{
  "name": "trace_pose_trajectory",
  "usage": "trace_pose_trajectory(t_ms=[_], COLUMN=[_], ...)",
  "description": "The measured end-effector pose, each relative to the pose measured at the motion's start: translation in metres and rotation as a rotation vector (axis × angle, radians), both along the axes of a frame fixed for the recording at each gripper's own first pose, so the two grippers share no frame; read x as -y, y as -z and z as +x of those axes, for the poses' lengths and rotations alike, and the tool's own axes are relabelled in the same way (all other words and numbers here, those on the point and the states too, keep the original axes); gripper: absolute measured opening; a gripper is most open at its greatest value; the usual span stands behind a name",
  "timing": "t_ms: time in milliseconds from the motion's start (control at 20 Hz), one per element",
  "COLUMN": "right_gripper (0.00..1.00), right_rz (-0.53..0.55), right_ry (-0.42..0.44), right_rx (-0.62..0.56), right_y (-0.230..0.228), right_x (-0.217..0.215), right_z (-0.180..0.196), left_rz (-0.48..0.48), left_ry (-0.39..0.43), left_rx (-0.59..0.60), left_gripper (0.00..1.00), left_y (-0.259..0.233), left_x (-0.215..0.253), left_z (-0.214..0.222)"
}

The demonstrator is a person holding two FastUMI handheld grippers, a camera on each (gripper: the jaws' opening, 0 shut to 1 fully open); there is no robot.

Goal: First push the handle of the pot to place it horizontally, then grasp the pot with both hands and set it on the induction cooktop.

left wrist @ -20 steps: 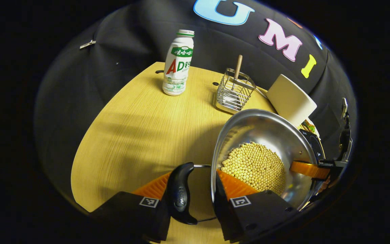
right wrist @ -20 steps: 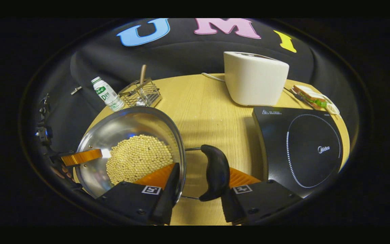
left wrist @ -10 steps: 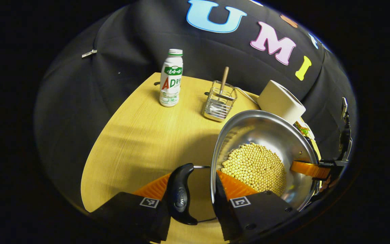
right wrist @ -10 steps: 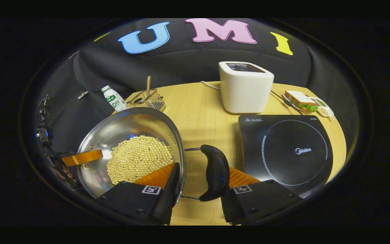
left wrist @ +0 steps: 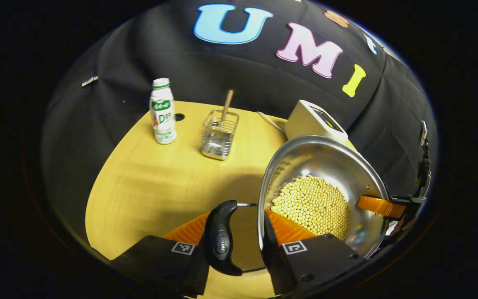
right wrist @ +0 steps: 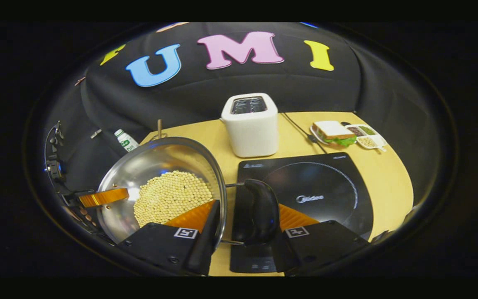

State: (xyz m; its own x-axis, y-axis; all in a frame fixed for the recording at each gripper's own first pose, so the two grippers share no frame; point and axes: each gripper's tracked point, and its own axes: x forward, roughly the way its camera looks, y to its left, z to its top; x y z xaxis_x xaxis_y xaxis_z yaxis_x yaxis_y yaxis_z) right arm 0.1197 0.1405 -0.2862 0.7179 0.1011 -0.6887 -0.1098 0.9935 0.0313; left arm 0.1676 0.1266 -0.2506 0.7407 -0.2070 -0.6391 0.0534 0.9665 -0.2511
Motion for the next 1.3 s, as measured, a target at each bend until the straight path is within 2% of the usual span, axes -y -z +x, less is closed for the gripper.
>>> trace_pose_trajectory(t_ms=[150,650,1000,1300], right_gripper=[0.61,0.61,0.61,0.61], right_rz=[-0.001,-0.004,0.002,0.01], right_ry=[0.029,0.081,0.093,0.087], right_rx=[0.015,0.004,-0.017,-0.029], right_y=[-0.012,-0.026,-0.021,-0.01], right_x=[0.04,0.151,0.197,0.218], right_z=[0.002,0.013,0.03,0.05], left_rz=[-0.002,-0.009,0.006,0.007], left_ry=[0.033,0.063,0.067,0.041], left_rx=[0.001,-0.01,-0.007,-0.012], left_gripper=[0.61,0.61,0.61,0.61], left_y=[-0.005,-0.003,0.0,0.007], left_x=[0.043,0.154,0.201,0.221], left_z=[0.005,0.015,0.031,0.042])
